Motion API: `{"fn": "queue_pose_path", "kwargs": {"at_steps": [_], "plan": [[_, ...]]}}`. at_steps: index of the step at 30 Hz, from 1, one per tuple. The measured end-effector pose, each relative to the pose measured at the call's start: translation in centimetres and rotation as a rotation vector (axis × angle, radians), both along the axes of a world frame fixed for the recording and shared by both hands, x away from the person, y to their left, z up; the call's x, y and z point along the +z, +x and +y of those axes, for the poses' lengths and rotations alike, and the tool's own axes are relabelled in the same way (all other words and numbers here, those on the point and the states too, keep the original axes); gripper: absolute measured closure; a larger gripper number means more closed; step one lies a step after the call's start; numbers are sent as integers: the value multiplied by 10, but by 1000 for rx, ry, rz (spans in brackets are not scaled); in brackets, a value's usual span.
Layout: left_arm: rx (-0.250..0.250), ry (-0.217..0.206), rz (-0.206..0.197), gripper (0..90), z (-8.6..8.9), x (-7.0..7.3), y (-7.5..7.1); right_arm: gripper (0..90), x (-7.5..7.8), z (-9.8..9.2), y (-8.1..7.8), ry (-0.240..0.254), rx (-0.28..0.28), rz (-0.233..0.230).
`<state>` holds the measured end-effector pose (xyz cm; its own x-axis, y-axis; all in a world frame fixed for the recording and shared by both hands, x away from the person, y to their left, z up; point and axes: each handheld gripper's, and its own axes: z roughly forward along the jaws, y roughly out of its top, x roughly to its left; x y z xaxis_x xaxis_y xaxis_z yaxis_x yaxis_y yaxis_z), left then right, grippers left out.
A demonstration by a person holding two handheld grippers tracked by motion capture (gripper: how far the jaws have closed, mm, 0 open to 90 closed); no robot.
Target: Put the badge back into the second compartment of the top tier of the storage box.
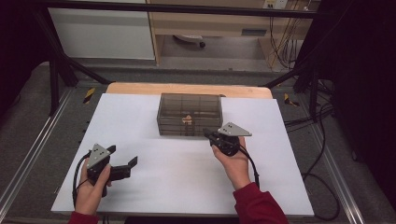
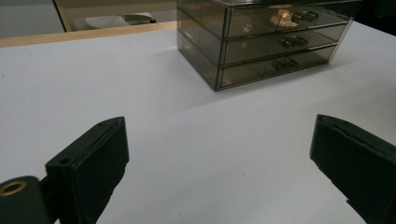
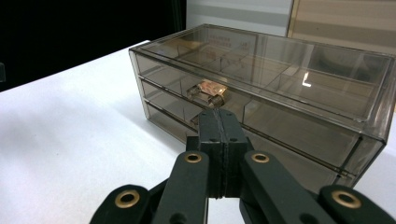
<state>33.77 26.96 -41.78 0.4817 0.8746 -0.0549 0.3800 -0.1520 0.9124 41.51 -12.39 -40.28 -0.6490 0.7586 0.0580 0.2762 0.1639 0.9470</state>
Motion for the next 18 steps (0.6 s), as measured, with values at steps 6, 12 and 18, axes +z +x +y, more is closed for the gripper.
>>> {"fn": "queue_pose_path", "kwargs": {"at_steps": [6, 12, 18], "plan": [[4, 0, -1, 48, 0, 0, 0, 900, 2, -2, 0, 6, -6, -1], [6, 0, -4, 48, 0, 0, 0, 900, 4, -3, -1, 0, -8, -8], [4, -14, 10, 48, 1, 0, 0, 900, 8, -4, -1, 7, -7, -11]]}}
